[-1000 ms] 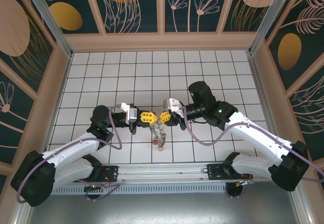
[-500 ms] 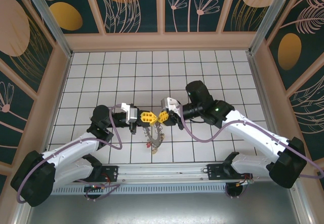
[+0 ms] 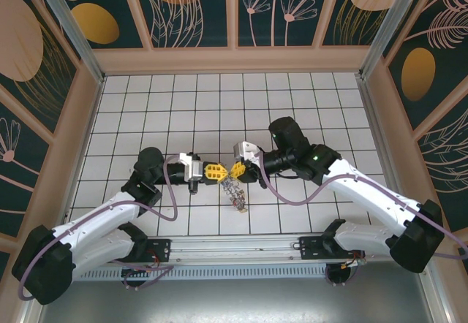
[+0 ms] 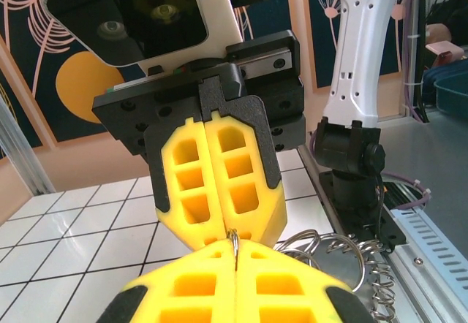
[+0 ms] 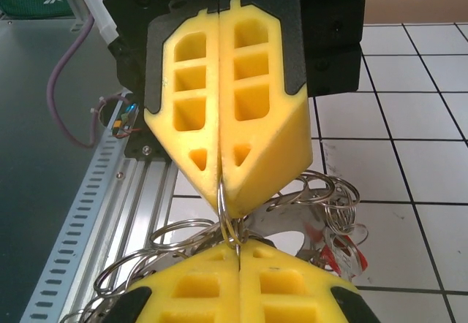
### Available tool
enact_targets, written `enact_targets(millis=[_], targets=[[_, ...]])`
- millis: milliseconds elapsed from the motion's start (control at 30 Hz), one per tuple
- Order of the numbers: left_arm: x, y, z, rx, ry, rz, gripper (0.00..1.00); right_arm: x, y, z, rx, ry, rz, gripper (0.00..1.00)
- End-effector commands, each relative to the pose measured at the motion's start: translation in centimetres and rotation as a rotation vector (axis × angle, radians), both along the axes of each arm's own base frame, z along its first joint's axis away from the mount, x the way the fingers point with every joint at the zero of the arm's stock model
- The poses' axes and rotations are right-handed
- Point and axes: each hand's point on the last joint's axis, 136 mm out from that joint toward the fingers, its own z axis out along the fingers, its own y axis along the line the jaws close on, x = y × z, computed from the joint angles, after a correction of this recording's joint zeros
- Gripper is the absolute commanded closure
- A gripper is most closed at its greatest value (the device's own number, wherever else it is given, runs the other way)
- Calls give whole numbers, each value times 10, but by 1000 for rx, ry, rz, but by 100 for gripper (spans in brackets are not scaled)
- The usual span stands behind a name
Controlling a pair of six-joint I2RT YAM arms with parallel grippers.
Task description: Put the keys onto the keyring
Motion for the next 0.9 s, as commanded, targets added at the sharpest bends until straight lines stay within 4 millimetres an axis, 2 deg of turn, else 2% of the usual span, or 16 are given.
enact_targets(millis=[0,133,400,600,700,867], targets=[[-8,-1,17,-28,-52,-33,100,0,6,27,57,-62,27,100],[-7,-1,28,-68,-56,-25,100,-2,14,13,23,-55,43,100],[-11,0,37,-122,-38,-48,100,4,22,7,26,-32,34,100],[-14,0,36,-131,-29,-66,100,13,27,21,58,-55,14,100],[-16,1,36,-136,-30,-74,100,16,27,27,73,-70,7,93],[-22,4,38,-143,-36,-83,100,10,17,33,103,-99,31,83]])
